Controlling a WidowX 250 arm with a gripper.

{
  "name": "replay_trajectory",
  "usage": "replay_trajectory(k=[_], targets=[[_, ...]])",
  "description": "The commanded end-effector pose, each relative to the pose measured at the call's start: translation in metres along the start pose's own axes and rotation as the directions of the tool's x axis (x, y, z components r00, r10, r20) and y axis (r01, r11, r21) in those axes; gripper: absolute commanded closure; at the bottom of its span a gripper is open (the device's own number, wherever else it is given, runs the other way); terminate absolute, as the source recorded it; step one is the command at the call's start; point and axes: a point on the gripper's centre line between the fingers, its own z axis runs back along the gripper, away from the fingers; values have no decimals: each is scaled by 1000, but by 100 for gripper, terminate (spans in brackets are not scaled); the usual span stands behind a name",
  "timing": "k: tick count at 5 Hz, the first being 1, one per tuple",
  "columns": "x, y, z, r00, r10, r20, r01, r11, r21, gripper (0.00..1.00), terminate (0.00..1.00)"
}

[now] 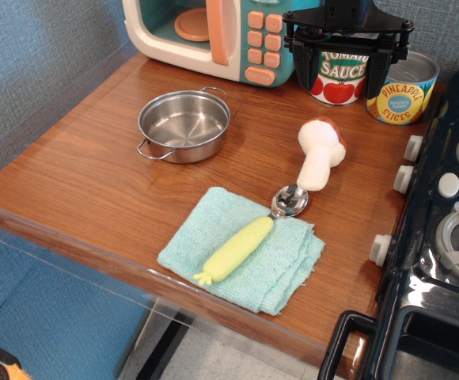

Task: Move the silver pot to the lower left corner of the table.

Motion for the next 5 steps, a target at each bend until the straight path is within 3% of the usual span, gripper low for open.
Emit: replay_trajectory(k=[1,3,4,5], targets=[[0,0,0,1000,0,0,0,1000,0,0,0],[-3,50,5,998,68,9,-68,997,30,0,0],[-7,90,11,996,87,31,-89,993,78,0,0],[-7,112,1,994,106,8,-106,987,119,0,0]])
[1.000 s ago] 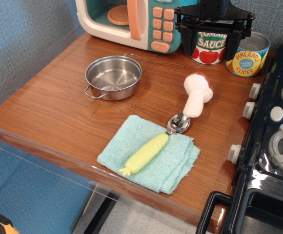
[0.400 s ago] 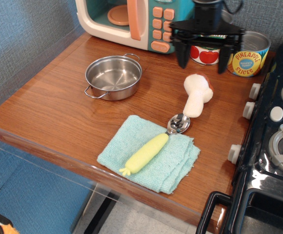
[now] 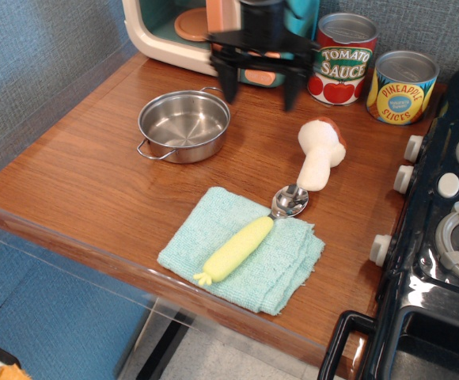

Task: Move the silver pot to the lower left corner of the table.

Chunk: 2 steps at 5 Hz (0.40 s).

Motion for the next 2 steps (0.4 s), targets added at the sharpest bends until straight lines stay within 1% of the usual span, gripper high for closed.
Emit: replay_trajectory(k=[1,2], targets=[[14,22,2,999,-19,29,18,999,35,0,0],[15,24,-17,1000,12,-7,-12,1000,14,0,0]])
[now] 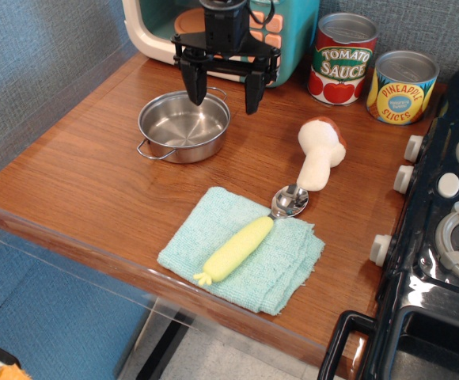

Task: Move the silver pot to the lower left corner of the table.

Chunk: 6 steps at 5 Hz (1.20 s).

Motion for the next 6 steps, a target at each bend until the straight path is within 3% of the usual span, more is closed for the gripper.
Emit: replay_trajectory(k=[1,3,4,6], targets=[[10,4,-13,999,42,-2,-42,999,-11,0,0],[6,7,-36,997,70,-37,-70,997,10,0,0],[5,7,-42,995,81,-49,-81,997,1,100,0],[7,9,-34,995,85,-47,-85,996,1,100,0]])
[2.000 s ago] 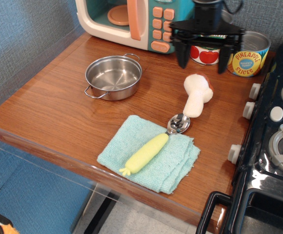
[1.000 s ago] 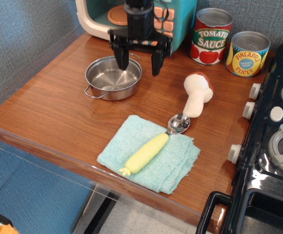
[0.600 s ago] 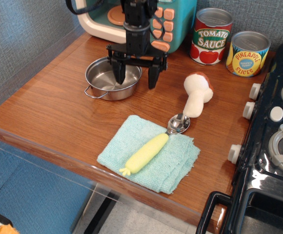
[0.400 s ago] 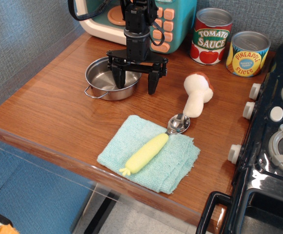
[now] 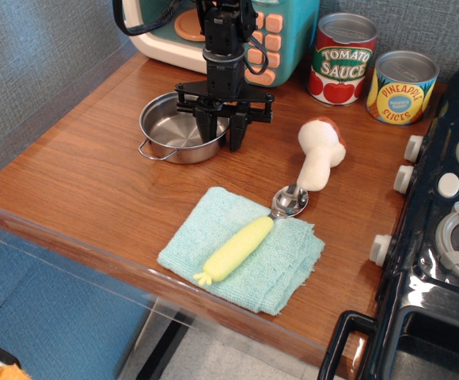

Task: Move the silver pot to the lower left corner of the table.

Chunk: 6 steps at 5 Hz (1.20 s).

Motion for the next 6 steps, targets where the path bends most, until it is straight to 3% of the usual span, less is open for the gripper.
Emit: replay_trajectory(k=[1,2,3,5,6], targets=[[6,9,30,999,16,42,-15,1000,-13,100,0],[2,18,51,995,17,96,-12,999,-45,100,0],[-16,56,70,989,58,135,-53,998,-40,100,0],[-58,113,76,986,117,116,-112,993,-48,100,0],[-74,127,63,990,121,78,-119,992,-31,100,0]])
